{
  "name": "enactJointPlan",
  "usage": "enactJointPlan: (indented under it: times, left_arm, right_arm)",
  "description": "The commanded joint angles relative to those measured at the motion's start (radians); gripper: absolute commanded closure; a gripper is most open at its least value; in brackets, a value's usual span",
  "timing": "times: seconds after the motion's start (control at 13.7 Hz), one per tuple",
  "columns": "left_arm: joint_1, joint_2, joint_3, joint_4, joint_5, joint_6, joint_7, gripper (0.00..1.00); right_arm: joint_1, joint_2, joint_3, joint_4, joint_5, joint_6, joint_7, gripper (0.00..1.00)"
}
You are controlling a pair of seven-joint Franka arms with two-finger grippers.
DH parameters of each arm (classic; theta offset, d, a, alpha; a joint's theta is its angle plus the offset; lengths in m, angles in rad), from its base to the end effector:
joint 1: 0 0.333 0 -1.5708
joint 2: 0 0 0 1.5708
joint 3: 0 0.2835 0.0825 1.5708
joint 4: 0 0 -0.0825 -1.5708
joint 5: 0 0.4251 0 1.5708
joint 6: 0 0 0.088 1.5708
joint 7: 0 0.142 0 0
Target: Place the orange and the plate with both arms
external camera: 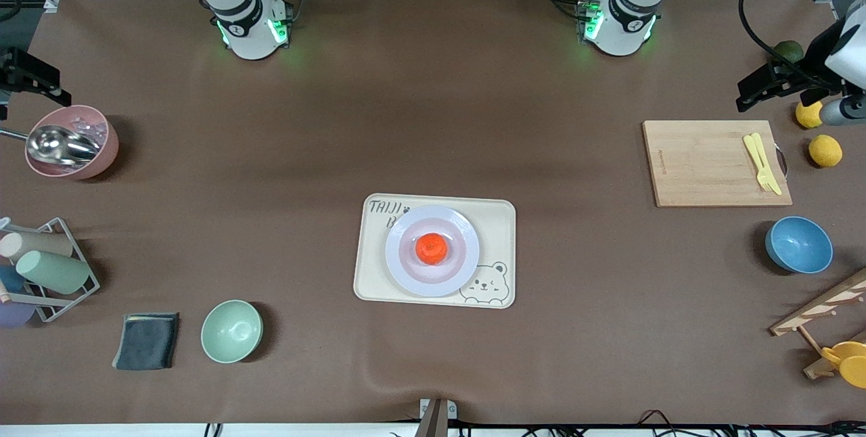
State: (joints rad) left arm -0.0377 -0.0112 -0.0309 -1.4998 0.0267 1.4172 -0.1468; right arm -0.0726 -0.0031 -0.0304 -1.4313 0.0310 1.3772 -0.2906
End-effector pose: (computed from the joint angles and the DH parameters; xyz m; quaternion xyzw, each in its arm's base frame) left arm 0.5728 -0.0353 0.5867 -0.9984 -0.0406 0.0340 0.0172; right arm 0.5688 -0.0539 0.6126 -0.9949 -0.0962 0.0220 0.0200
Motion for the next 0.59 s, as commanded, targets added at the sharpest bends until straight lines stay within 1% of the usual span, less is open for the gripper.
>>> enactJointPlan:
  times: [0.0, 0.51]
  left_arm:
    - [0.001, -0.001, 0.006, 0.01, 0.018, 0.005, 0.029, 0.0]
    - [0.001, 0.002, 0.008, 0.012, 0.021, 0.005, 0.03, 0.0]
  right_arm:
    - [-0.012, -0.002, 0.026, 0.046, -0.016, -0.047, 0.077, 0.0]
    - [-0.013, 0.002, 0.021, 0.052, -0.016, -0.053, 0.108, 0.0]
